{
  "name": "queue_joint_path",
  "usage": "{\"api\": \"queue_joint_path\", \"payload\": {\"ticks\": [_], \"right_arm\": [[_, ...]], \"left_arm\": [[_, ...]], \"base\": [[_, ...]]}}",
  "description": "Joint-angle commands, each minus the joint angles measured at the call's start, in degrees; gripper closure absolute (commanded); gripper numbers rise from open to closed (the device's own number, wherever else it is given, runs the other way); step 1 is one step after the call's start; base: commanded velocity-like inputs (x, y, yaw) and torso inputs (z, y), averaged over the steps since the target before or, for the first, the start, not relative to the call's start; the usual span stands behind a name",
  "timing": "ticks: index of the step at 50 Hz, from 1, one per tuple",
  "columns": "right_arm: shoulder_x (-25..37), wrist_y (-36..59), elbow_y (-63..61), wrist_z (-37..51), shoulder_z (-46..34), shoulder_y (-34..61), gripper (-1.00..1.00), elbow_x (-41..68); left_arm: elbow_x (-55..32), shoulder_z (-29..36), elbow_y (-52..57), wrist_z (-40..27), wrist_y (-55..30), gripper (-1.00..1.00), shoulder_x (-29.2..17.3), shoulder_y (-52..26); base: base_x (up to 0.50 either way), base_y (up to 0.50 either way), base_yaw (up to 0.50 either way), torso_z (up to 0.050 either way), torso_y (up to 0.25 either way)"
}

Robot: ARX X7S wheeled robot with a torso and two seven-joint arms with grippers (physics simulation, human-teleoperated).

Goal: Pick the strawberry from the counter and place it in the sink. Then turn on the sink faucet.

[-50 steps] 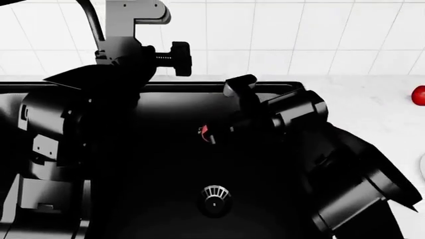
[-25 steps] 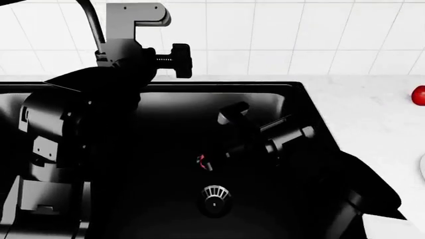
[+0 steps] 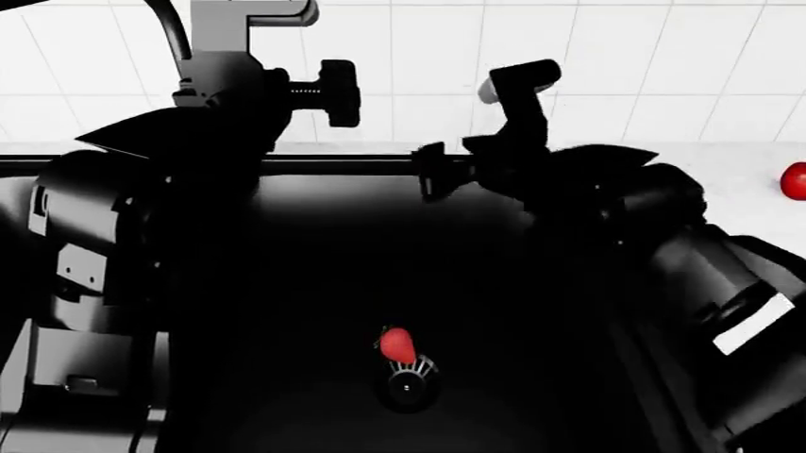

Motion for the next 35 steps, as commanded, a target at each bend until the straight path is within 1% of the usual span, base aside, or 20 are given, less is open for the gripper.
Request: {"api": "queue_joint_path", "payload": {"ticks": [1, 3, 5, 7, 8, 10, 12, 14, 17, 19, 20, 22, 24, 29, 30, 35], "right_arm": [[17.4, -3.9, -23.6, 20.2, 7.1, 3.0, -1.0, 5.5], [19.3, -1.6, -25.6, 19.9, 7.0, 1.9, -1.0, 7.5], [20.1, -2.1, -25.1, 20.2, 7.1, 1.2, -1.0, 7.3], [20.7, -2.5, -24.6, 20.0, 8.6, 0.5, -1.0, 9.4], [20.8, -1.2, -23.3, 20.0, 7.6, 1.1, -1.0, 8.5], [21.4, -2.2, -23.2, 22.1, 7.7, 1.3, -1.0, 7.4], [22.3, -2.2, -24.3, 21.8, 7.9, 1.3, -1.0, 7.6], [23.3, -1.4, -25.9, 22.9, 7.8, 1.5, -1.0, 7.8], [24.8, -1.3, -29.3, 24.7, 8.5, 1.3, -1.0, 8.6], [25.7, -1.6, -31.0, 25.4, 9.1, 1.5, -1.0, 8.9], [26.6, -1.0, -32.4, 25.7, 9.5, 1.8, -1.0, 9.8], [27.6, -0.6, -34.4, 26.2, 9.6, 1.9, -1.0, 10.0], [30.0, -0.4, -39.3, 28.4, 10.1, 2.0, -1.0, 10.2], [33.4, 0.0, -45.8, 31.8, 11.0, 2.0, -1.0, 11.1], [33.7, 0.0, -46.4, 32.2, 11.1, 2.1, -1.0, 11.0], [35.8, 0.2, -49.3, 33.9, 11.7, 2.0, -1.0, 11.7]], "left_arm": [[1.4, 1.0, -1.8, -0.5, 1.8, -1.0, 0.5, -3.3], [1.2, 1.0, -1.6, -0.8, 1.2, -1.0, 0.5, -4.2], [1.3, 1.2, -2.0, -0.8, 1.1, -1.0, 0.5, -5.4], [1.3, 1.1, -2.8, -0.7, 1.1, -1.0, 0.6, -6.3], [1.7, 1.1, -3.8, -1.0, 1.7, -1.0, 0.8, -6.9], [2.1, 1.2, -5.5, -0.5, 2.8, -1.0, 0.9, -7.5], [2.8, 1.7, -7.4, 0.2, 4.5, -1.0, 1.1, -7.9], [4.5, 2.6, -12.8, 1.4, 8.4, -1.0, 1.7, -9.2], [6.9, 3.1, -24.6, 4.0, 15.8, -1.0, 3.3, -12.7], [7.7, 3.7, -28.8, 5.4, 18.6, -1.0, 3.9, -14.3], [7.7, 3.0, -32.8, 6.7, 21.4, -1.0, 4.5, -15.9], [8.6, 3.8, -35.2, 8.0, 24.0, -1.0, 4.9, -16.9], [9.8, 4.7, -43.0, 11.1, 29.6, -1.0, 6.2, -19.3], [12.0, 5.1, -62.9, 12.9, 42.2, -1.0, 9.3, -26.0], [12.0, 5.2, -64.8, 12.6, 43.7, -1.0, 9.6, -26.7], [13.9, 2.8, -65.2, 11.6, 43.9, -1.0, 8.9, -25.8]], "base": [[0.0, 0.0, 0.0, 0.0, 0.0], [0.0, 0.0, 0.0, 0.0, 0.0], [0.0, 0.0, 0.0, 0.0, 0.0], [0.0, 0.0, 0.0, 0.0, 0.0], [0.0, 0.0, 0.0, 0.0, 0.0], [0.0, 0.0, 0.0, 0.0, 0.0], [0.0, 0.0, 0.0, 0.0, 0.0], [0.0, 0.0, 0.0, 0.0, 0.0], [0.0, 0.0, 0.0, 0.0, 0.0], [0.0, 0.0, 0.0, 0.0, 0.0], [0.0, 0.0, 0.0, 0.0, 0.0], [0.0, 0.0, 0.0, 0.0, 0.0], [0.0, 0.0, 0.0, 0.0, 0.0], [0.0, 0.0, 0.0, 0.0, 0.0], [0.0, 0.0, 0.0, 0.0, 0.0], [0.0, 0.0, 0.0, 0.0, 0.0]]}}
